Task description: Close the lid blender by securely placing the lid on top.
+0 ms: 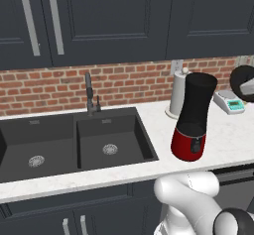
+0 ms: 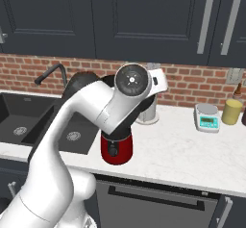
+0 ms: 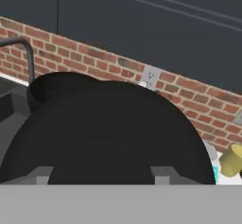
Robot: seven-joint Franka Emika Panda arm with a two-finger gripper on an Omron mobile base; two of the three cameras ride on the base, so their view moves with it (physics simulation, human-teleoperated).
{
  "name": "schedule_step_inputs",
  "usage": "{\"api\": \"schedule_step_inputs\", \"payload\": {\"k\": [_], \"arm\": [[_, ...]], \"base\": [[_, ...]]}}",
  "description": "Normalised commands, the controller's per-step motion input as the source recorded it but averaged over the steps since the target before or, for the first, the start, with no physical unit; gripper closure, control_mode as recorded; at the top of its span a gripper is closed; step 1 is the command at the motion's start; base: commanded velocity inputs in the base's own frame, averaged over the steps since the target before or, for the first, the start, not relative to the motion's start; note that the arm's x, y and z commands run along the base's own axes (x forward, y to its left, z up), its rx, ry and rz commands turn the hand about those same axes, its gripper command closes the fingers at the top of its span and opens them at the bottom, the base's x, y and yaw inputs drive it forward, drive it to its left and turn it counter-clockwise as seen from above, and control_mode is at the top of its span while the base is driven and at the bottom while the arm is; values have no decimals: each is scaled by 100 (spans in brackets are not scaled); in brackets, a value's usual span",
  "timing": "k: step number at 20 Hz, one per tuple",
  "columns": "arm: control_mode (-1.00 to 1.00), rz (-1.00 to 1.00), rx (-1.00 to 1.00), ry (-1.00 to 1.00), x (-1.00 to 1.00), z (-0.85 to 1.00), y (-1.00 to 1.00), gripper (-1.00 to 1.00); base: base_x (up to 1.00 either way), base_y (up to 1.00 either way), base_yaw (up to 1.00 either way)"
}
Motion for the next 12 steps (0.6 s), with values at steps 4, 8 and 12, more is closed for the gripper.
{"api": "schedule_step_inputs", "payload": {"k": [4, 8, 12], "arm": [[-100, 3, 0, 0, 0, 42, 31, 100], [-100, 2, 0, 0, 0, 18, 34, 100], [-100, 0, 0, 0, 0, 0, 26, 100]], "base": [[0, 0, 0], [0, 0, 0], [0, 0, 0]]}}
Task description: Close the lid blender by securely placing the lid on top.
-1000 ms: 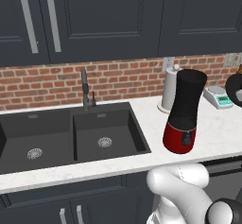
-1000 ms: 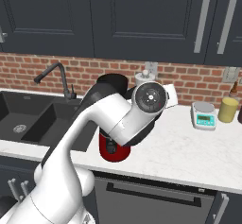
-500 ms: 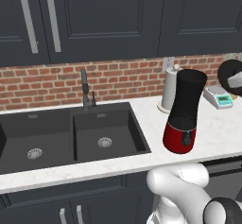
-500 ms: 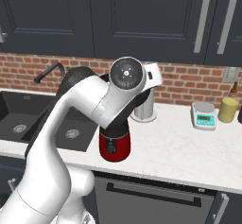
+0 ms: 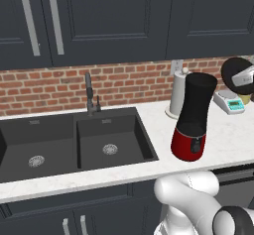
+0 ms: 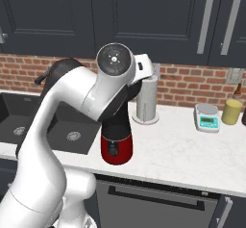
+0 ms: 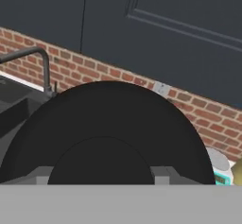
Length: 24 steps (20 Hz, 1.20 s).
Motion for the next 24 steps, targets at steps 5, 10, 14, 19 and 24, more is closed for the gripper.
{"api": "schedule_step_inputs", "payload": {"k": [5, 10, 14, 19, 24], "arm": [[-100, 0, 4, 1, 0, 0, 16, 100], [-100, -1, 6, 5, 2, 1, 12, 100], [-100, -1, 7, 12, 6, 1, 12, 100], [-100, -1, 6, 18, 7, 3, 11, 100], [-100, -1, 5, 15, 14, 2, 7, 100]], "base": [[0, 0, 0], [0, 0, 0], [0, 0, 0], [0, 0, 0], [0, 0, 0]]}}
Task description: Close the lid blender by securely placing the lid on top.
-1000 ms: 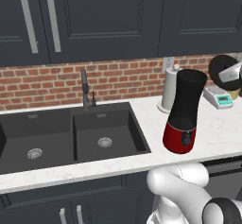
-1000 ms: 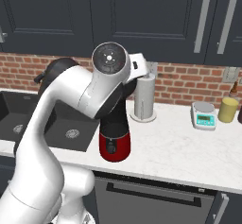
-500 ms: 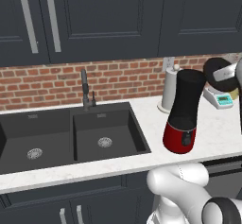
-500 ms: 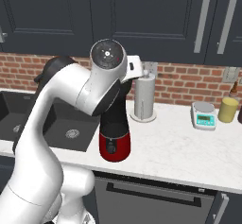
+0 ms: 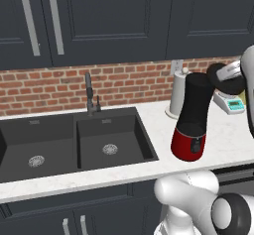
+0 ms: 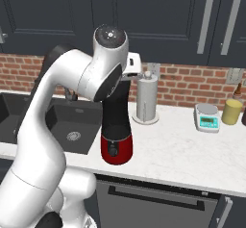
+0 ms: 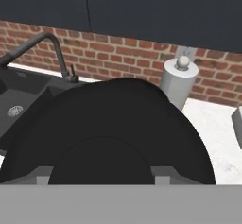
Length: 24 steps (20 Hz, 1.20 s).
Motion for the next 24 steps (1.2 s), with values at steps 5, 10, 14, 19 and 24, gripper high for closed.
{"api": "schedule_step_inputs", "payload": {"k": [5, 10, 14, 19, 24], "arm": [[-100, -1, 1, 5, 23, 0, 0, 100], [-100, 0, 0, 0, 24, 0, 0, 100], [-100, 0, 0, 0, 23, -1, 2, 100], [-100, 0, 0, 1, 21, -10, 5, 100], [-100, 0, 0, 6, 21, -8, 8, 100]], "base": [[0, 0, 0], [0, 0, 0], [0, 0, 0], [0, 0, 0], [0, 0, 0]]}}
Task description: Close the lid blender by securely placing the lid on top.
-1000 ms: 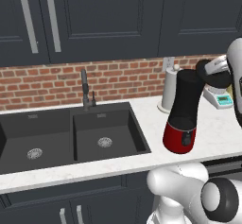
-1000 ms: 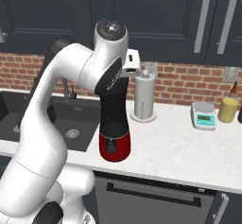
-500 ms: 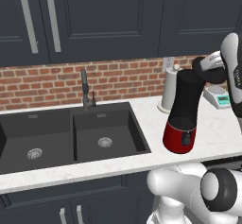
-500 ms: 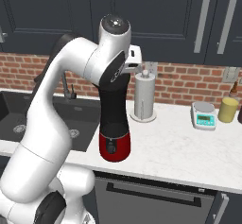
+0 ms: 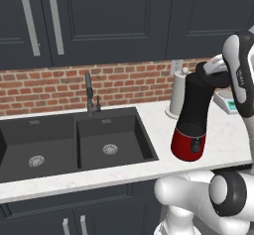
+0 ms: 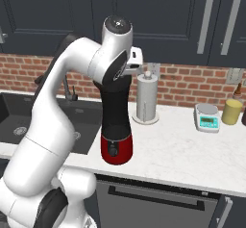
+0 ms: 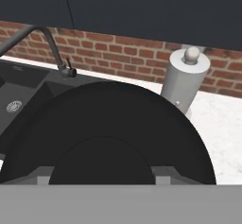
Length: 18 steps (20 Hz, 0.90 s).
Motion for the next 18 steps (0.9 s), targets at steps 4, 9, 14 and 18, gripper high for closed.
{"api": "schedule_step_inputs", "payload": {"k": [4, 9, 14, 18], "arm": [[-100, 0, 0, 7, 19, -5, 7, 100], [-100, 0, 0, 3, 19, -2, 1, 100], [-100, 0, 0, 0, 15, -7, 0, 100], [-100, 0, 0, 0, 14, -13, 0, 100]], "base": [[0, 0, 0], [0, 0, 0], [0, 0, 0], [0, 0, 0]]}}
